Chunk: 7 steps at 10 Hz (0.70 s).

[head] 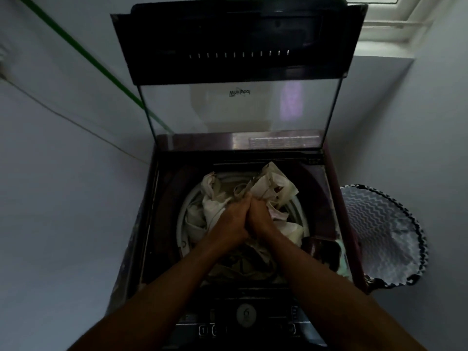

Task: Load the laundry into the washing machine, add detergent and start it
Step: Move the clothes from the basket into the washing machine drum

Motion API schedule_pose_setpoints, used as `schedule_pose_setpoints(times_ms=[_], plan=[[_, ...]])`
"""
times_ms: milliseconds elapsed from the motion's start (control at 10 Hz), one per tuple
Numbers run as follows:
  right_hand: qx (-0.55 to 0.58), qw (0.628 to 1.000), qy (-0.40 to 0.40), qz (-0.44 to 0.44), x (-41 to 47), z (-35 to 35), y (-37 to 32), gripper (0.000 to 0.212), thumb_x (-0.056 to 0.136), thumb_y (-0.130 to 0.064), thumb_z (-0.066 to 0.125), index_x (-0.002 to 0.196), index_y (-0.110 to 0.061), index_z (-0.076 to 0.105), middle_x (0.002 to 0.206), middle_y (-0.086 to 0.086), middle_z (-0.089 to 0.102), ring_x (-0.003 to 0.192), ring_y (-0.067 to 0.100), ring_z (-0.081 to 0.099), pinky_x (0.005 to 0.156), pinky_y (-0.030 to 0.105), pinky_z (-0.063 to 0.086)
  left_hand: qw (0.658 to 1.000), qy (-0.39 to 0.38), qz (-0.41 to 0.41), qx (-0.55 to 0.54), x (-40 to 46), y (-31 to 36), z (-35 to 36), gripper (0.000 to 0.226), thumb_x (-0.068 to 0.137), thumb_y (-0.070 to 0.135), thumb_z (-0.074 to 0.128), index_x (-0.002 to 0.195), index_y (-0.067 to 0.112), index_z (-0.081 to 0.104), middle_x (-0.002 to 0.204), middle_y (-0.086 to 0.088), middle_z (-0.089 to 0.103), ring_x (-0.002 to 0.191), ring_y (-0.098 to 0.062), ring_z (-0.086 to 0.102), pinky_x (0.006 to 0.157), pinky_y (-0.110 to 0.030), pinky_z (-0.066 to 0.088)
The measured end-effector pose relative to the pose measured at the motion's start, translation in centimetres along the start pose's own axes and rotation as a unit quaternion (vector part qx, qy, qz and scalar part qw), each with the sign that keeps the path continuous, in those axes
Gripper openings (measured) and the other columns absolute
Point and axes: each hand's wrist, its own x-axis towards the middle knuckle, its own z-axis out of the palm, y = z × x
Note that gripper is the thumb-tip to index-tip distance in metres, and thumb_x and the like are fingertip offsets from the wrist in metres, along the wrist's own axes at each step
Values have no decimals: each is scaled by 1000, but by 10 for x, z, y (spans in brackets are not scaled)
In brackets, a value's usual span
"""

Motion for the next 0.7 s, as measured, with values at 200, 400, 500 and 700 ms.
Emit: schedule_pose_setpoints(times_ms=[200,400,500,700], plan=[[-147,985,-87,-13,25,26,31,41,101,-17,47,139,-3,46,140,17,51,126,30,51,97,24,38,989,29,44,141,-17,-18,2,84,82,17,63,156,15,22,163,-2,16,150,-22,14,121,-36,15],[-325,943,-64,25,39,21,20,41,96,-33,46,132,-16,53,148,18,36,137,39,29,111,52,25,976,58,-63,200,-18,-32,-3,80,87,49,59,155,28,23,163,-6,14,149,-34,9,116,-54,18],[-362,932,14,31,37,21,17,51,83,-41,53,132,-26,49,149,17,27,137,45,20,107,63,17,977,5,-85,196,-13,-39,-2,85,87,58,57,156,37,11,164,-6,0,149,-37,-4,115,-60,15],[-197,973,-110,53,34,18,24,84,78,-60,56,146,-16,30,147,21,32,131,40,40,105,44,38,981,-49,-110,151,3,-58,-2,79,88,49,62,154,40,19,164,-8,2,147,-46,-1,117,-58,11]])
